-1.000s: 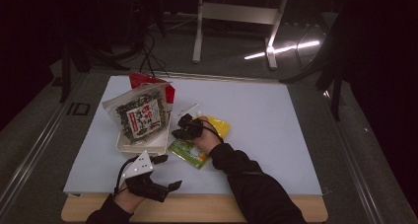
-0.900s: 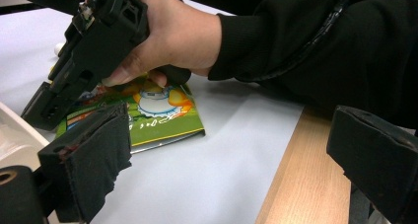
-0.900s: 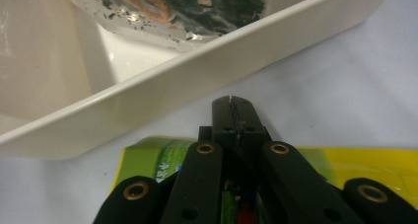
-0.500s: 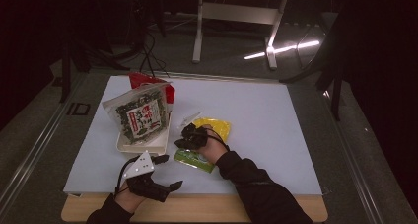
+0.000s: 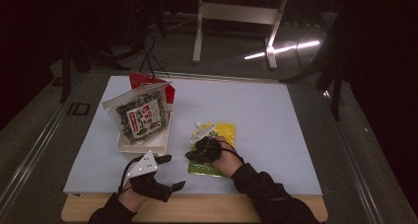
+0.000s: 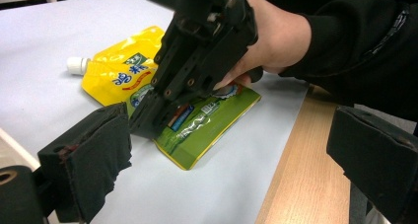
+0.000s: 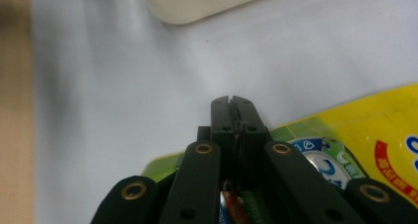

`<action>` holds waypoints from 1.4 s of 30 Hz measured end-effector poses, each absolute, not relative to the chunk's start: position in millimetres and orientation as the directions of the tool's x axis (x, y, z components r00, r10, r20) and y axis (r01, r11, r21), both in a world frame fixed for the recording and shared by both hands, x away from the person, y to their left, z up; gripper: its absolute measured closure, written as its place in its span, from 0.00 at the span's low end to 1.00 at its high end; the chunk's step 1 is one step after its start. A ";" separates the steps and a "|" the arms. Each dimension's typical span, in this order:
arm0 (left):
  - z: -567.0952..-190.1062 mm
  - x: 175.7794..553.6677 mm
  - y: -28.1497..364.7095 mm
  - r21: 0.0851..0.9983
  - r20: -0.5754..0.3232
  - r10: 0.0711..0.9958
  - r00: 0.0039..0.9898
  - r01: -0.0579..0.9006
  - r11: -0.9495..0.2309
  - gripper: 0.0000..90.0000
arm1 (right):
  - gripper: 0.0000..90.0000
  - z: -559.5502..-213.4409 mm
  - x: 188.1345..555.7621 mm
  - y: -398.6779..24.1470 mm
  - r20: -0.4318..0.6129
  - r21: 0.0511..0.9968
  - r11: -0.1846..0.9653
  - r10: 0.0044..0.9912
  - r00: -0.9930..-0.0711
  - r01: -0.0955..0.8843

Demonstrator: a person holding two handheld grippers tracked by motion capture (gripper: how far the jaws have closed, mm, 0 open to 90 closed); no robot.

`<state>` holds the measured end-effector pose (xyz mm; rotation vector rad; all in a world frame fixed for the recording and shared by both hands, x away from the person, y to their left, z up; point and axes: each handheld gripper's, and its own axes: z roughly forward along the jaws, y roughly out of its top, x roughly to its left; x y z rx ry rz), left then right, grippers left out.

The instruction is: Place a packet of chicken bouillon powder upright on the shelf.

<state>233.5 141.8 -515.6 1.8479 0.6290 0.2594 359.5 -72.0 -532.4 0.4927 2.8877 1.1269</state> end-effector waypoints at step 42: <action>-520.7 235.3 136.8 0.920 -0.121 0.528 0.841 0.295 -0.259 0.05 | 0.59 -520.3 462.9 -193.1 0.218 0.556 0.520 0.662 -0.717 0.649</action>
